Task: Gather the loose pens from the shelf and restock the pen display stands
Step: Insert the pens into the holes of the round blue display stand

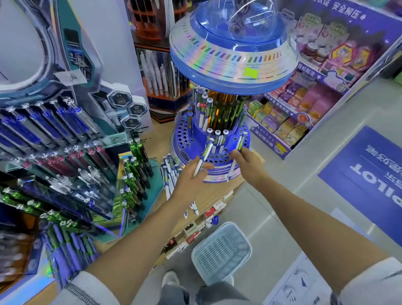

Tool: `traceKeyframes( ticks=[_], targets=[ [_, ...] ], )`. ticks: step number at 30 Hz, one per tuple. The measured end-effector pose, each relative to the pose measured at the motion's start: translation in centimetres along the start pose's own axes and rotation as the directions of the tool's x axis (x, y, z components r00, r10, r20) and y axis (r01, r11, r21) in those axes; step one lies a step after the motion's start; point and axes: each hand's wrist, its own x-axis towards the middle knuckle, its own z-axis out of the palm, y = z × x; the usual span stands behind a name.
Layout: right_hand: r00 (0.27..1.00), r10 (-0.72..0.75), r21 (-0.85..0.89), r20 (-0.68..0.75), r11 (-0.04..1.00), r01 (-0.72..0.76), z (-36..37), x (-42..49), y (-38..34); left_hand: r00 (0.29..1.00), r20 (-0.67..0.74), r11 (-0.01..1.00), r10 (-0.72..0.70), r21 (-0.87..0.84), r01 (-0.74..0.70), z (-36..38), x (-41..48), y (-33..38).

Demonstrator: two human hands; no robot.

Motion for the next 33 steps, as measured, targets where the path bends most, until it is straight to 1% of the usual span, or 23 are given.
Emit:
traceKeyframes(
  ticks=[2,4,7,9,12,17,21,24,27,30,33],
  targets=[
    [1.000,-0.009,-0.017,0.005,1.000,0.009,-0.5,0.2,0.1,1.000,0.008,0.999,-0.024,-0.026,0.024,0.0,-0.1,0.4],
    [0.999,-0.051,-0.018,-0.015,0.999,0.051,-0.9,0.5,0.2,0.998,0.025,0.998,-0.051,-0.022,0.051,0.1,-0.1,0.5],
    [0.983,-0.113,0.036,-0.144,0.992,0.119,-1.5,1.0,-0.1,0.994,0.035,0.994,-0.101,-0.025,0.102,0.1,-0.2,0.6],
    [0.966,-0.116,0.093,-0.230,0.986,0.140,-1.9,1.3,-0.7,0.990,0.046,0.986,-0.134,-0.088,0.138,0.0,-0.2,0.8],
    [0.954,-0.122,0.140,-0.274,0.976,0.165,-2.1,2.0,-1.5,0.983,0.072,0.978,-0.167,-0.118,0.175,-0.4,-0.5,1.2],
    [0.955,-0.127,0.071,-0.267,0.986,0.151,-1.0,3.2,-1.7,0.984,0.075,0.981,-0.160,-0.095,0.167,-0.9,-0.1,1.1],
    [0.955,-0.097,0.085,-0.279,0.988,0.126,-0.7,3.7,-2.2,0.982,0.053,0.973,-0.182,-0.136,0.188,-1.4,0.3,1.2],
    [0.950,-0.102,0.029,-0.296,0.993,0.116,-0.5,4.0,-2.0,0.984,0.061,0.969,-0.165,-0.174,0.173,-1.6,0.5,1.2],
    [0.944,-0.089,-0.013,-0.318,0.996,0.090,0.1,4.0,-1.6,0.988,0.061,0.978,-0.139,-0.150,0.147,-1.7,0.7,1.0],
    [0.948,-0.048,0.059,-0.314,0.996,0.070,0.7,3.8,-1.4,0.991,0.047,0.981,-0.127,-0.143,0.132,-1.8,0.8,0.9],
    [0.945,-0.042,0.014,-0.323,0.999,0.050,1.2,3.8,-1.0,0.993,0.041,0.981,-0.113,-0.153,0.118,-2.0,0.7,0.8]
  ],
)
